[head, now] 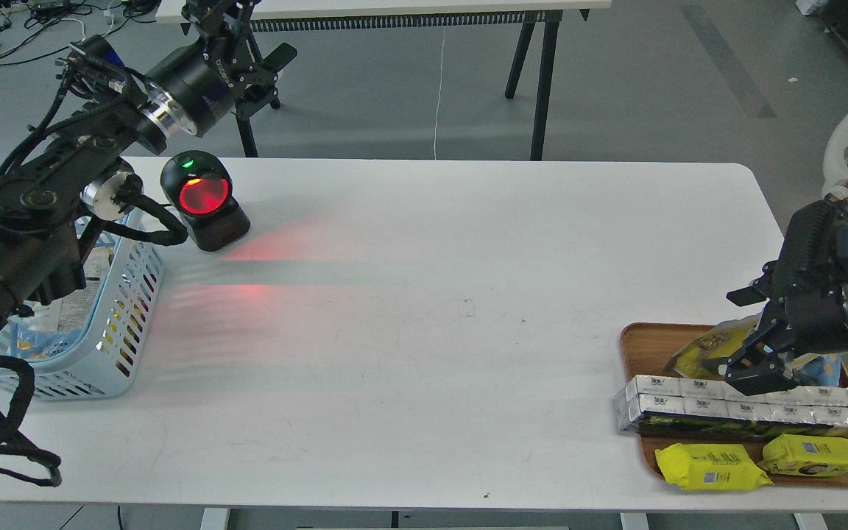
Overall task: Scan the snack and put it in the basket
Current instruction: 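Lower the right gripper and grasp a yellow snack packet on the tray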
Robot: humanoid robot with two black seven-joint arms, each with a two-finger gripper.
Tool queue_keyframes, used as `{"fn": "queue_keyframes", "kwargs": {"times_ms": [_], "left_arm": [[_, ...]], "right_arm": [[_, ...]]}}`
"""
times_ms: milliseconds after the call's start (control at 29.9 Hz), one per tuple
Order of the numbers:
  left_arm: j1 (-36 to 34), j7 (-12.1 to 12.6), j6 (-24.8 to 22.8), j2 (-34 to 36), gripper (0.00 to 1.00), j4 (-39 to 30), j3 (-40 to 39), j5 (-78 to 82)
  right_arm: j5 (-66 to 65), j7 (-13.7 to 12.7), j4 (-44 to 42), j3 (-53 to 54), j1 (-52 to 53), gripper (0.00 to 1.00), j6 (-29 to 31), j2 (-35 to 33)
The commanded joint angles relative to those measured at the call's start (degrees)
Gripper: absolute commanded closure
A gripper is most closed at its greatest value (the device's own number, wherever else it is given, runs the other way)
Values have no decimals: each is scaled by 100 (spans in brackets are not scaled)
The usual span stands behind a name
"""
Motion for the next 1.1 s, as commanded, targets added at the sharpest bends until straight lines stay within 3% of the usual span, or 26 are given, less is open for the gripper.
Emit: {"fn": "queue_keyframes", "kwargs": {"times_ms": [0, 368, 536, 603, 736, 837, 937, 1071], "left_arm": [[35, 0, 0, 0, 0, -7, 0, -1], [88, 0, 0, -9, 0, 2, 0, -1], [88, 0, 0, 0, 0, 2, 0, -1], [88, 0, 0, 0, 0, 2, 0, -1], [96, 0, 0, 0, 0, 10, 0, -1], [123, 0, 0, 0, 0, 37, 0, -1], [131, 0, 0, 0, 0, 54, 0, -1], [131, 0, 0, 0, 0, 54, 0, -1]], "right_arm": [[1, 1, -211, 3, -33, 1, -1, 42], [1, 1, -949, 3, -147, 3, -1, 341], [1, 1, -1134, 12, -174, 9, -1, 499], [1, 1, -1134, 12, -200, 19, -1, 525], [1, 1, -1134, 12, -209, 54, -1, 543], [1, 1, -1134, 12, -218, 63, -1, 543], [1, 1, -1151, 20, -270, 86, -1, 552], [1, 1, -1143, 20, -270, 100, -1, 561]]}}
